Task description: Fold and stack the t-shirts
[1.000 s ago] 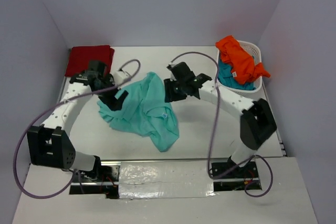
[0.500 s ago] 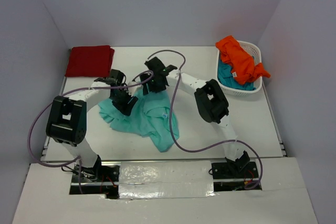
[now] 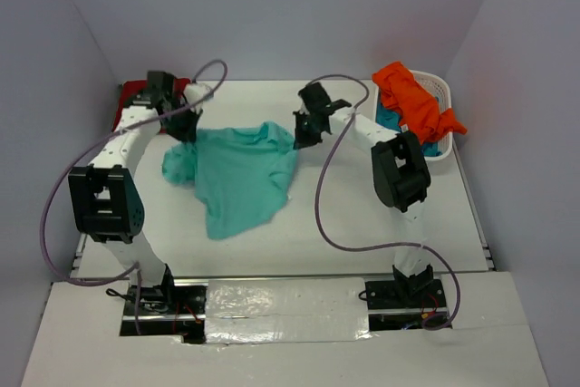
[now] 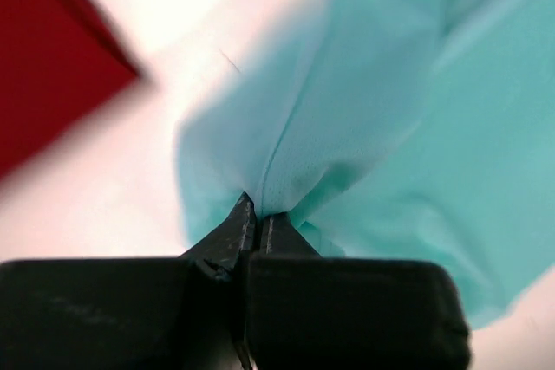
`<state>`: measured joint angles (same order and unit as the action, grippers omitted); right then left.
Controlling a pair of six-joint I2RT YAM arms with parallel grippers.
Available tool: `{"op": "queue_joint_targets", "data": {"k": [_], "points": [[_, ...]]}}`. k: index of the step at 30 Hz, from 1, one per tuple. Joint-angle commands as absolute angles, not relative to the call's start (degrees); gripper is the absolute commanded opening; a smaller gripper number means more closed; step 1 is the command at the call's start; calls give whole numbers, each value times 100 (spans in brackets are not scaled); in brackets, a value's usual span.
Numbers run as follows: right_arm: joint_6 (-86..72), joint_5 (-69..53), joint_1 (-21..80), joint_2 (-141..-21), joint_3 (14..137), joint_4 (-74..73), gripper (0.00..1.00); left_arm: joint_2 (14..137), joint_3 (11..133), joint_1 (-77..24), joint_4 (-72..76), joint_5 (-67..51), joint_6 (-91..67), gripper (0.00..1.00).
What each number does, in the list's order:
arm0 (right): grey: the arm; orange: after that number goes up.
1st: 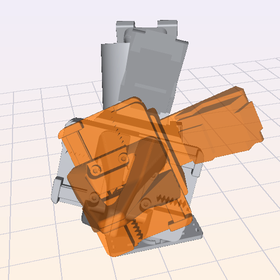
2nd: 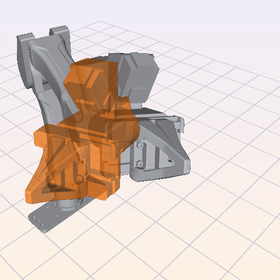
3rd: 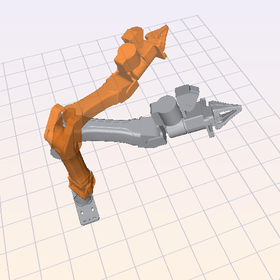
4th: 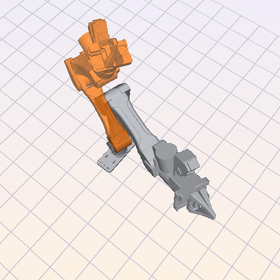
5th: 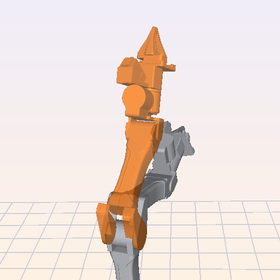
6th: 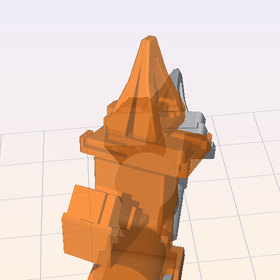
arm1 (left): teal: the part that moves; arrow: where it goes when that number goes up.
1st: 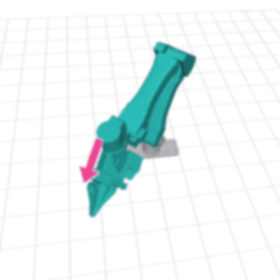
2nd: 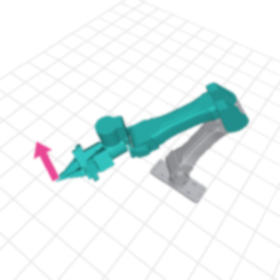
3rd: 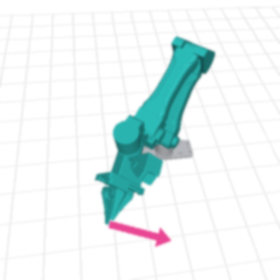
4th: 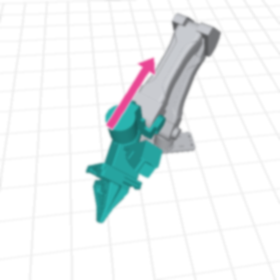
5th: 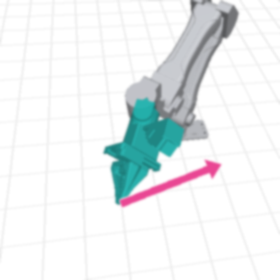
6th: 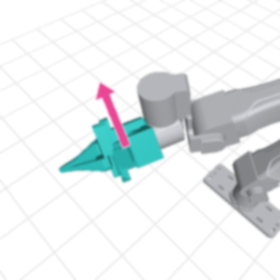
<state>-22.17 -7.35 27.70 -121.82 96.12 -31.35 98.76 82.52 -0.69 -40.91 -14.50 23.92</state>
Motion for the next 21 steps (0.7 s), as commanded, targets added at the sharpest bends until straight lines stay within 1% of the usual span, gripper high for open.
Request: {"op": "queue_joint_targets", "data": {"k": [1,2,3,4,5,6,8,9,10,11,12,13,14,15,16,17,18,19,20,21], "points": [[-1504,-1334,2278,-11724,10840,-2996,0,10247,9858,-18,-4165,-1669,2557,0],[-1433,-1440,2155,-11768,11185,-3232,0,10379,10227,-18,-4192,-1748,2479,0],[-1354,-1476,1927,-11829,11554,-3339,0,10667,11048,-18,-4175,-1967,2426,0],[-1214,-1494,1820,-11830,12210,-3453,0,10800,11474,-18,-4079,-2073,2278,0],[-1169,-1546,1645,-11821,12513,-3498,0,10915,11844,-26,-3991,-2135,2189,0],[-1117,-1608,1574,-11752,13072,-3533,0,11090,12474,-26,-3895,-2162,2154,0],[-863,-1687,1503,-11594,13437,-3691,0,11101,12805,-18,-3736,-2232,2319,0],[-679,-1844,1538,-11236,13325,-3683,0,10892,12623,-18,-3692,-2424,2660,0],[-303,-1924,1582,-10980,12994,-3587,0,10463,12317,-26,-3578,-2521,2872,1],[-125,-1960,1643,-10638,12564,-3429,0,10459,11931,-26,-3612,-2627,3196,2],[7,-1934,1748,-9869,11324,-3219,0,10007,11118,-79,-3725,-2698,3556,3],[418,-1829,1984,-9444,10555,-2590,0,9784,10648,-244,-3883,-2585,4317,11],[561,-1741,2126,-8578,9033,-2227,0,9295,9460,-342,-3946,-2462,4681,18],[693,-1584,2292,-8187,8330,-1562,0,9046,8804,-421,-3885,-2304,5311,26],[860,-1347,2598,-7852,7610,-1312,0,8757,8076,-596,-3824,-1902,5631,36],[809,-1206,2689,-7361,6454,-1109,10,8310,6815,-676,-3736,-1698,5947,46],[626,-1108,2724,-7217,6051,-986,37,8114,6298,-738,-3674,-1522,6290,69],[85,-1090,2611,-7111,5734,-1080,80,7782,5536,-738,-3691,-1303,6415,99],[-304,-994,2489,-7102,5365,-1264,89,7657,5320,-738,-3744,-1231,6468,99],[-586,-993,2305,-7058,5205,-1422,95,7542,5204,-695,-3909,-1187,6390,99]]}}
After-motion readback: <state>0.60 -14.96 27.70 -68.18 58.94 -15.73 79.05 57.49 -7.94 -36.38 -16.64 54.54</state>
